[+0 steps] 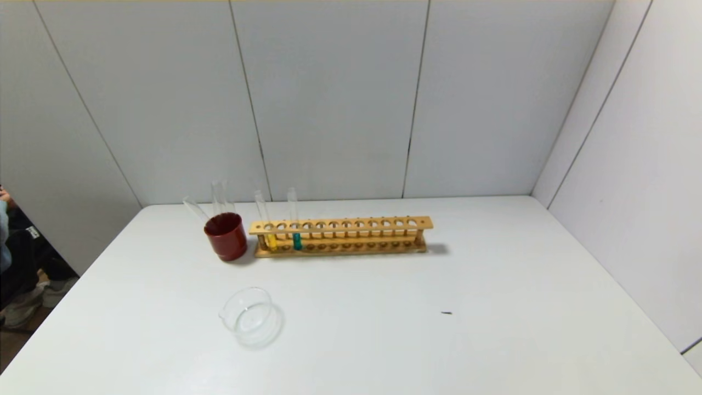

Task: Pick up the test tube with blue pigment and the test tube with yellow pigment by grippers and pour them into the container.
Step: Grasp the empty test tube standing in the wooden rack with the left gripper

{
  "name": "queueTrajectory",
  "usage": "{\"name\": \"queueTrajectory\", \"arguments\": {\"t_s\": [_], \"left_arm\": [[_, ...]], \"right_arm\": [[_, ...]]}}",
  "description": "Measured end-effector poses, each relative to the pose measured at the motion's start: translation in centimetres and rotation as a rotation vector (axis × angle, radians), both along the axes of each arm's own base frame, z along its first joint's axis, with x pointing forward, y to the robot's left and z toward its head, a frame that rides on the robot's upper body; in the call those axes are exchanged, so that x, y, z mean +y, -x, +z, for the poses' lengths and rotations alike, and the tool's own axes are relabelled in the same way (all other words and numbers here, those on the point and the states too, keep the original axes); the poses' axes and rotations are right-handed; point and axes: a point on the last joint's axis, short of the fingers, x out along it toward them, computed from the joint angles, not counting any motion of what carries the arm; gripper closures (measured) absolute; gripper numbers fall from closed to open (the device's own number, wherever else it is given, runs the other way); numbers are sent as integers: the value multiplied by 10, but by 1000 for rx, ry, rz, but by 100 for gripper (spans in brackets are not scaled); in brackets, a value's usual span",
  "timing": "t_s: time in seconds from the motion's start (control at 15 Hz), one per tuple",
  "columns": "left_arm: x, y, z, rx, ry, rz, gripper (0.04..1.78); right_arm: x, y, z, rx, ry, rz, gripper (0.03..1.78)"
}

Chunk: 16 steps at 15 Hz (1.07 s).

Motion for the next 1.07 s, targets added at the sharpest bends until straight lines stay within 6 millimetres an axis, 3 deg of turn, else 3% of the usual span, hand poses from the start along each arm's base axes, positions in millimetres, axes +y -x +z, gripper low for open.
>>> {"name": "queueTrajectory", "arguments": {"t_s": [1.07], "left_arm": [[0, 0, 0, 0, 0, 0, 7]], "right_arm": [[0, 0, 0, 0, 0, 0, 6]]}}
